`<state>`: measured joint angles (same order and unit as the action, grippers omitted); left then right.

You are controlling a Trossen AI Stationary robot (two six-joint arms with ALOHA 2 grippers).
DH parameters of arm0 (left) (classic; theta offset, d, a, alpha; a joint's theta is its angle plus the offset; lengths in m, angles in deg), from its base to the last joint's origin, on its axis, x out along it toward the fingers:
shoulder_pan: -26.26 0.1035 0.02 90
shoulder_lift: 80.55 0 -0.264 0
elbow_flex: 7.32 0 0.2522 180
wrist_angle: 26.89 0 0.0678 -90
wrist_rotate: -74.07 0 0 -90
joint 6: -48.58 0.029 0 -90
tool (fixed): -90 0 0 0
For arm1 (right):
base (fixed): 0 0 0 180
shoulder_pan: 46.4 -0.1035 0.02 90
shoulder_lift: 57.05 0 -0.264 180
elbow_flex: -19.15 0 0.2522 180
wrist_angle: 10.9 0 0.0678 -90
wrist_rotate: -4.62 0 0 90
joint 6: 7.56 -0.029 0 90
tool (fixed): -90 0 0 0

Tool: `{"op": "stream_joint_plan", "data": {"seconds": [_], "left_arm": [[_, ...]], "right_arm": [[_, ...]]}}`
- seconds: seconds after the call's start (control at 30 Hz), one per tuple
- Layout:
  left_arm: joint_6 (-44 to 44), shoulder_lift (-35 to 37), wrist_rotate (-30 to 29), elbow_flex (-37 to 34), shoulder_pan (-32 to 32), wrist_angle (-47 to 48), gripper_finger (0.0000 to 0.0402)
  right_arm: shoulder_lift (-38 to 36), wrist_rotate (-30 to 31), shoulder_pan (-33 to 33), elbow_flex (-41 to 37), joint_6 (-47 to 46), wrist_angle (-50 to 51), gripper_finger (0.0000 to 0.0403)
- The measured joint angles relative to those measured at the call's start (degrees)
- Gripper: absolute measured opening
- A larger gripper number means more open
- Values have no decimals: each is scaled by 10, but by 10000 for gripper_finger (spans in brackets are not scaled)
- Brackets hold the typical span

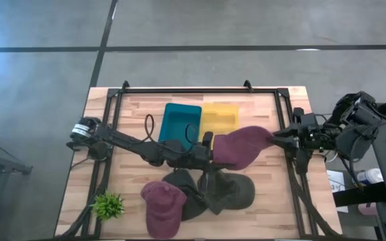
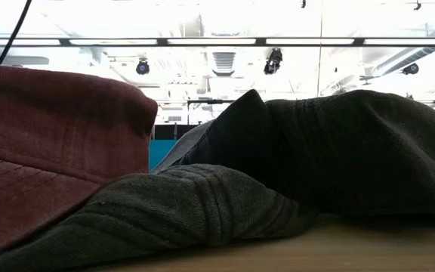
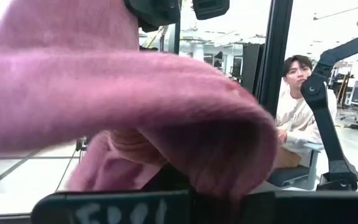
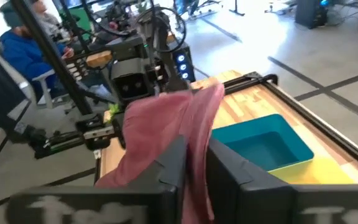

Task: Pick & Place hat
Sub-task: Put the right red cap into the yellow bin

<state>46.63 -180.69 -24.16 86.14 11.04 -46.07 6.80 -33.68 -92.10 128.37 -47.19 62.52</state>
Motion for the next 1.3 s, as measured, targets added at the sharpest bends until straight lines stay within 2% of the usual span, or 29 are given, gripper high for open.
{"op": "stream_joint_plan", "data": {"seconds": [0.13,0.27,0.4,0.57,0.67,0.73,0.93,1.03,1.2,1.3], "left_arm": [[-13,1,-1,9,1,56,7],[-30,12,-12,26,4,202,7],[-47,27,-20,70,23,391,7],[-4,35,-4,190,76,600,7],[8,23,78,268,128,705,7],[-16,6,152,308,169,761,7],[-107,-71,332,391,276,812,7],[-88,-124,362,442,306,831,7],[-14,-227,363,554,333,886,7],[-13,-243,372,524,346,882,7]], "right_arm": [[-1,26,0,0,-1,2,111],[-5,47,0,1,1,51,164],[-14,88,0,4,-96,179,198],[-22,93,0,4,-215,299,206],[-24,81,0,-1,-210,304,201],[-25,73,0,-1,-203,304,195],[-31,38,0,-12,-216,303,179],[-36,33,0,-29,-236,304,173],[-31,30,0,-56,-248,302,167],[-26,12,0,-67,-254,299,164]]}}
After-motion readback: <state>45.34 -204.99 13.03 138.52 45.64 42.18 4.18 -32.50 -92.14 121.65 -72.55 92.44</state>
